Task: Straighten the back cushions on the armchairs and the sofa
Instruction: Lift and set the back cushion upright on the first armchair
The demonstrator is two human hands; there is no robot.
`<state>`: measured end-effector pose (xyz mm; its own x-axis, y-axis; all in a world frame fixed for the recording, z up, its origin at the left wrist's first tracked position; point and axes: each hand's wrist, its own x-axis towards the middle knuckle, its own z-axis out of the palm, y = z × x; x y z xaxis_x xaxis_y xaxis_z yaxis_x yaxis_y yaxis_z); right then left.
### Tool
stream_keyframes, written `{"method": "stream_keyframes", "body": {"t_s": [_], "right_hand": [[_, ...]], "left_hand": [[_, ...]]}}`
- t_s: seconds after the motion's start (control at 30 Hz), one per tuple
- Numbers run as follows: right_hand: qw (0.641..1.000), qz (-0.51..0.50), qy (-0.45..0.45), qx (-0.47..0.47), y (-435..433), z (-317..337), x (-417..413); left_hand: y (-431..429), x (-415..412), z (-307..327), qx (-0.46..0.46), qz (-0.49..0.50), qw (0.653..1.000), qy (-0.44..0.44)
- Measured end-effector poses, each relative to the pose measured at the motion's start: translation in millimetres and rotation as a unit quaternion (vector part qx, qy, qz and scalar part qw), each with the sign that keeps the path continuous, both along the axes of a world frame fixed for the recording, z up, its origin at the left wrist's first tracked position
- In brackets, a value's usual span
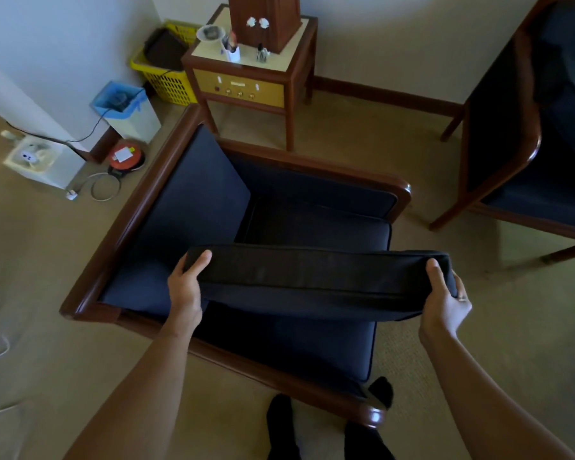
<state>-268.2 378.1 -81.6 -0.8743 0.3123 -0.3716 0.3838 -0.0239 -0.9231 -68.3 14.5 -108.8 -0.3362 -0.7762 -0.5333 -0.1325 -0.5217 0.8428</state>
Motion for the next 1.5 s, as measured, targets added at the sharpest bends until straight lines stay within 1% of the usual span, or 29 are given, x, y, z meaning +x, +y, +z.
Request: {"method": "stream_keyframes", "body": {"t_s": [0.07, 0.2, 0.3, 0.37, 0.47, 0.63, 0.73, 0.83, 0.93, 1.07, 1.27, 1.5], "right_hand": [[1.0, -0.006, 0.002, -0.012, 2.5, -3.1, -5.3], [0.999, -0.025, -0.03, -0.033, 2.6, -0.5, -28.2], [0.998, -0.005, -0.054, -0.027, 2.2, 0.0, -59.3], [0.997, 0.02, -0.067, -0.024, 1.6, 2.3, -82.2], [0.994, 0.083, -0.072, -0.018, 1.7, 7.5, -111.2], [0.978, 0.203, -0.038, 0.029, -13.7, 27.8, -155.4], [0.969, 0.244, -0.02, 0.039, -39.7, 47.2, -176.2], [0.954, 0.295, 0.002, 0.051, -69.4, 61.2, -193.8], [0.933, 0.353, 0.031, 0.069, -99.8, 72.2, -204.8], [0.9, 0.427, 0.06, 0.069, -149.8, 88.7, -214.1], [0.863, 0.495, 0.085, 0.058, -234.5, 94.0, -212.6], [0.829, 0.551, 0.071, 0.066, -335.5, 90.4, -197.0]], "left_hand": [[12.0, 0.3, -5.3, 0.027, 0.041, 0.998, 0.027], [31.8, -7.4, -1.8, 0.009, 0.104, 0.994, 0.038], [47.1, -10.7, 1.4, 0.0, 0.162, 0.986, 0.037], [60.1, -10.2, 3.3, -0.004, 0.192, 0.981, 0.023], [83.7, -5.3, 13.0, -0.01, 0.243, 0.97, 0.017], [127.1, -9.2, 39.8, -0.035, 0.313, 0.949, 0.026], [141.9, -12.2, 52.2, -0.047, 0.357, 0.932, 0.05], [151.0, -11.3, 55.0, -0.059, 0.389, 0.918, 0.048], [158.8, -10.2, 53.0, -0.072, 0.416, 0.905, 0.052], [157.5, -8.3, 46.5, -0.067, 0.465, 0.88, 0.07], [128.6, -4.0, 28.7, -0.058, 0.527, 0.844, 0.081], [66.1, 13.0, 21.5, -0.062, 0.567, 0.821, 0.022]]}}
